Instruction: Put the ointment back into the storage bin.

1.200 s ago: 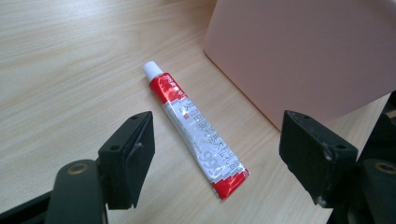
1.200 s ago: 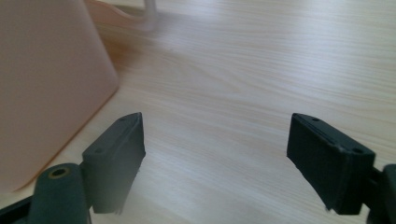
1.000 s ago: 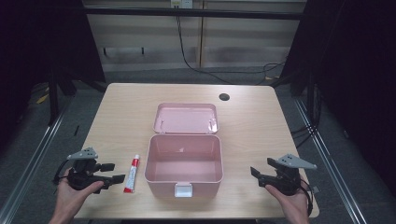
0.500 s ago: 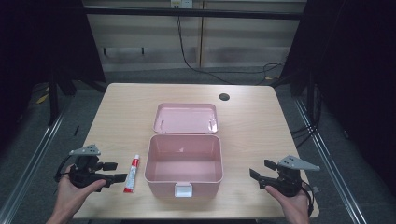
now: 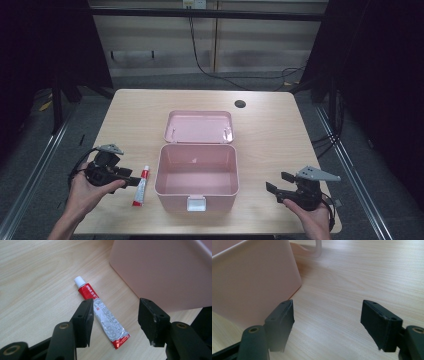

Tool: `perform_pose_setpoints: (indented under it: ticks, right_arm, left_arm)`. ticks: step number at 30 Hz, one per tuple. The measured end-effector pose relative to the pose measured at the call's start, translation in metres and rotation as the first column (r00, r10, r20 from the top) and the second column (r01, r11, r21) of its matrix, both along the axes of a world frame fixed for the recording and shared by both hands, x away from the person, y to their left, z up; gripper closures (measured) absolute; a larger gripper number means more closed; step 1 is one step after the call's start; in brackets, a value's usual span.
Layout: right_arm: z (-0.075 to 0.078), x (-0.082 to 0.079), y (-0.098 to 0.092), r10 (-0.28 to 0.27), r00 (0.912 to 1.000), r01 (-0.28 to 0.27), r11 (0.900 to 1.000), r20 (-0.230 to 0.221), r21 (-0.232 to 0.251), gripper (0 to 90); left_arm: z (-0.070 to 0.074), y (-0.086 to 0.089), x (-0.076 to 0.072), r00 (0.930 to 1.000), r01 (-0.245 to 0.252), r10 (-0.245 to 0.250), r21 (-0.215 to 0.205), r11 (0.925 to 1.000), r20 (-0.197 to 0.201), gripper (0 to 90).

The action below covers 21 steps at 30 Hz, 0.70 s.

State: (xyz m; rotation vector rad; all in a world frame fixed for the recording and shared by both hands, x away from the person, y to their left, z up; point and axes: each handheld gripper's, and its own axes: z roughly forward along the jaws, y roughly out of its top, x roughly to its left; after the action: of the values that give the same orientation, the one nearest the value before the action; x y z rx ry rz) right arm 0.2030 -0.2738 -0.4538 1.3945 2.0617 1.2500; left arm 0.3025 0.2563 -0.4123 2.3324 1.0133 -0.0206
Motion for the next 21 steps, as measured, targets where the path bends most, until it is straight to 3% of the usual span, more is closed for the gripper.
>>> perform_pose_setpoints:
  ticks: [1,2,5,9,11,13,17,18,21]
  right_arm:
    - [0.0,0.0,0.0,0.0,1.0,0.0,1.0,0.0,0.0,26.4]
    - [0.0,0.0,0.0,-0.002,1.0,0.002,1.0,-0.005,-0.002,24.7]
    - [-0.001,0.001,0.0,0.0,0.9999,0.0,1.0,-0.015,0.001,24.2]
    - [-0.001,0.002,0.001,0.01,0.9998,-0.01,1.0,-0.016,-0.004,24.1]
    - [-0.001,0.002,0.001,0.012,0.9997,-0.012,1.0,-0.021,-0.008,24.1]
    - [-0.001,0.002,0.002,0.014,0.9996,-0.014,1.0,-0.024,-0.01,23.8]
    - [-0.002,0.002,0.001,0.009,0.9997,-0.009,1.0,-0.023,-0.008,23.8]
    - [-0.001,0.002,0.0,0.003,0.9997,-0.004,1.0,-0.024,-0.01,23.8]
    - [-0.001,0.002,0.0,0.007,0.9996,-0.007,1.0,-0.026,-0.009,23.8]
  left_arm:
    - [0.0,0.0,0.0,1.0,0.0,0.0,0.0,1.0,0.0,46.2]
    - [-0.002,0.0,0.005,0.9994,0.012,-0.012,-0.001,0.9999,-0.033,44.4]
    - [-0.003,0.002,0.008,0.9994,-0.011,0.011,-0.004,0.9999,-0.033,43.5]
    - [-0.014,-0.001,0.014,0.9949,-0.007,0.014,0.073,0.9973,-0.1,46.2]
    - [-0.015,-0.003,0.015,0.9948,-0.013,0.022,0.091,0.9958,-0.1,51.7]
    - [-0.019,-0.009,0.018,0.9914,0.007,0.006,0.092,0.9957,-0.131,51.7]
    - [-0.022,-0.013,0.023,0.9893,0.013,0.002,0.103,0.9946,-0.146,51.1]
    - [-0.024,-0.016,0.026,0.9908,0.0,0.02,0.145,0.9894,-0.134,48.2]
    - [-0.027,-0.016,0.029,0.9883,0.022,0.0,0.143,0.9895,-0.153,45.8]
